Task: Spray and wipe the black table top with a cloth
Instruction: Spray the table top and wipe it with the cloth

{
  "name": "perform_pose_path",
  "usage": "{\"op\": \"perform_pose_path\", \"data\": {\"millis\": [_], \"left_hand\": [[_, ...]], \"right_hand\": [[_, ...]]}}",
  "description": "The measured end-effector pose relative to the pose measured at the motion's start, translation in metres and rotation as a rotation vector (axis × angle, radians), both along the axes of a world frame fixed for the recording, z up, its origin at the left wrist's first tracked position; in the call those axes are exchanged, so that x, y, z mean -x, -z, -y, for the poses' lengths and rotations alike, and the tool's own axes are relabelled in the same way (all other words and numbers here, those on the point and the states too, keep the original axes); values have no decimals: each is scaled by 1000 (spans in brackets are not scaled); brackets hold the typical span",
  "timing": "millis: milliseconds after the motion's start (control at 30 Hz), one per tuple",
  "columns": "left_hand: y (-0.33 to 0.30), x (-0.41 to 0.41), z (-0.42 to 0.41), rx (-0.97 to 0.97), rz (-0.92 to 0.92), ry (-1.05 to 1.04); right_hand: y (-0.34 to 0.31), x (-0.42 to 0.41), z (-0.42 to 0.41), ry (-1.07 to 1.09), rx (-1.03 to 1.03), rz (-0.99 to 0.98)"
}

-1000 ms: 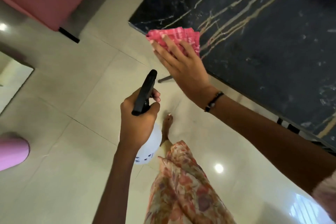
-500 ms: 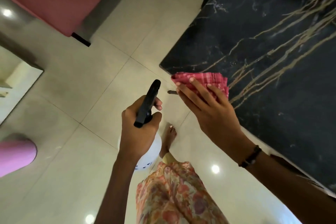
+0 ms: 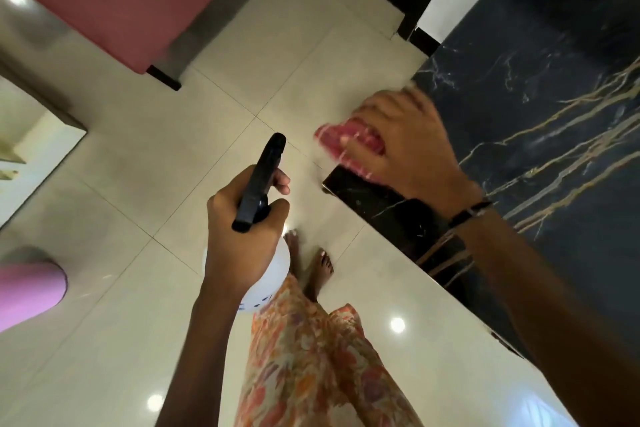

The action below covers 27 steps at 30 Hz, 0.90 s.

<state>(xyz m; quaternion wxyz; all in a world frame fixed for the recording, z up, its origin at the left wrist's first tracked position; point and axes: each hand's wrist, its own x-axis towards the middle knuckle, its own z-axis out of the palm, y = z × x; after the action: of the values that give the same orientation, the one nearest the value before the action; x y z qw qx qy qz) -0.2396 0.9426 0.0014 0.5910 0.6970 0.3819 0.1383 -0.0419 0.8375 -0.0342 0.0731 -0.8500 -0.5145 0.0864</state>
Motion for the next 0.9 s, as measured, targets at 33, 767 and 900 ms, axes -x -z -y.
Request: {"op": "perform_pose_path", "data": {"millis": [33, 767, 900], "left_hand": [[0, -2, -2, -2, 3, -5], [10, -83, -69, -2, -120, 218], [12, -98, -76, 4, -154, 251]], "right_hand": [[-1, -15, 0, 36, 12, 26], [3, -62, 22, -100, 128, 69], [-2, -61, 12, -4, 154, 90]]}}
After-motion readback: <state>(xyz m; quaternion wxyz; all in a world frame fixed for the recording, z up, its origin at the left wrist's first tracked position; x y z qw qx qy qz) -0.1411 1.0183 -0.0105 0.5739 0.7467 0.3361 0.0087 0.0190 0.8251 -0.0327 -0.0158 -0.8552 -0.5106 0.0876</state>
